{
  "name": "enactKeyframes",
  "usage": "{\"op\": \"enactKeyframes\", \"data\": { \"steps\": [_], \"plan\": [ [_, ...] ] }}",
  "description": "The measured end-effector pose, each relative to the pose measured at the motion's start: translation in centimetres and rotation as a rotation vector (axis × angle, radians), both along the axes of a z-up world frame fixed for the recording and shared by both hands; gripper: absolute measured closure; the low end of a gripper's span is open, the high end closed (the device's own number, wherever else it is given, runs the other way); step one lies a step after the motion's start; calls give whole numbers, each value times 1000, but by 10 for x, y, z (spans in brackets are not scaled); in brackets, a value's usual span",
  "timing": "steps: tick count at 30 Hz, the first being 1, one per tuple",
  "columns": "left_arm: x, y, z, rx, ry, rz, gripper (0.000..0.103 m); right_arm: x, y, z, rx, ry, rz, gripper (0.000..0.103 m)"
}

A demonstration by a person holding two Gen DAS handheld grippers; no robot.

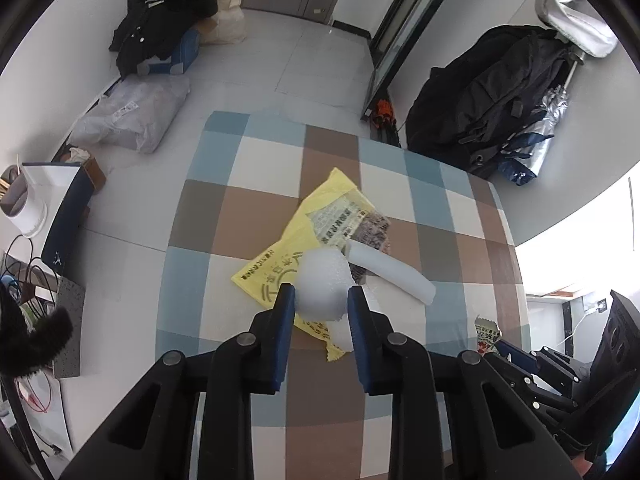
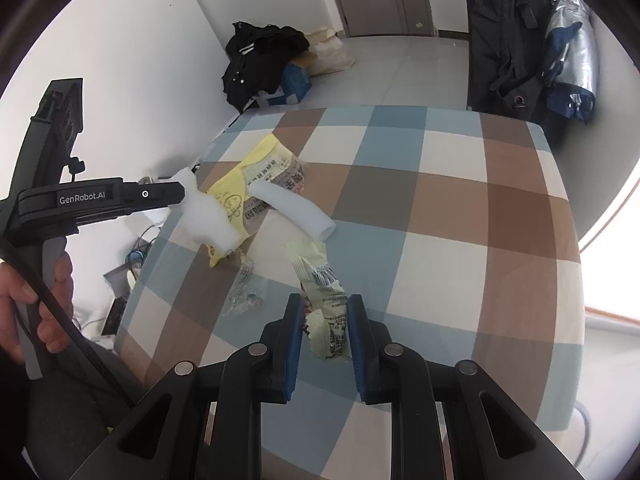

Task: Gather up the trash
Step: 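Carry the foam piece and clear wrapper in both tools over the white bin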

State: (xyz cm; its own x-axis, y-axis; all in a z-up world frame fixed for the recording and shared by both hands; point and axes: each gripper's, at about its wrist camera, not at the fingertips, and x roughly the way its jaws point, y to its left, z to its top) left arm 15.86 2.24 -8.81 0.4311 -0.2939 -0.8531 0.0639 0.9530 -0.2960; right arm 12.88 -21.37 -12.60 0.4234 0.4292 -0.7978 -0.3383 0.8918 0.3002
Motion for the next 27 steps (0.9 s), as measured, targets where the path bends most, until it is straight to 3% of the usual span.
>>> {"op": "enactKeyframes", "data": {
  "steps": [15,27],
  "plan": [
    [-22,-26,22,49,-43,-66,83,-23,-30,23,88,-38,-54,82],
    [-44,-59,53,30,-100,-105,84,-52,-52,49,144,-107,-92,82]
  ]
}}
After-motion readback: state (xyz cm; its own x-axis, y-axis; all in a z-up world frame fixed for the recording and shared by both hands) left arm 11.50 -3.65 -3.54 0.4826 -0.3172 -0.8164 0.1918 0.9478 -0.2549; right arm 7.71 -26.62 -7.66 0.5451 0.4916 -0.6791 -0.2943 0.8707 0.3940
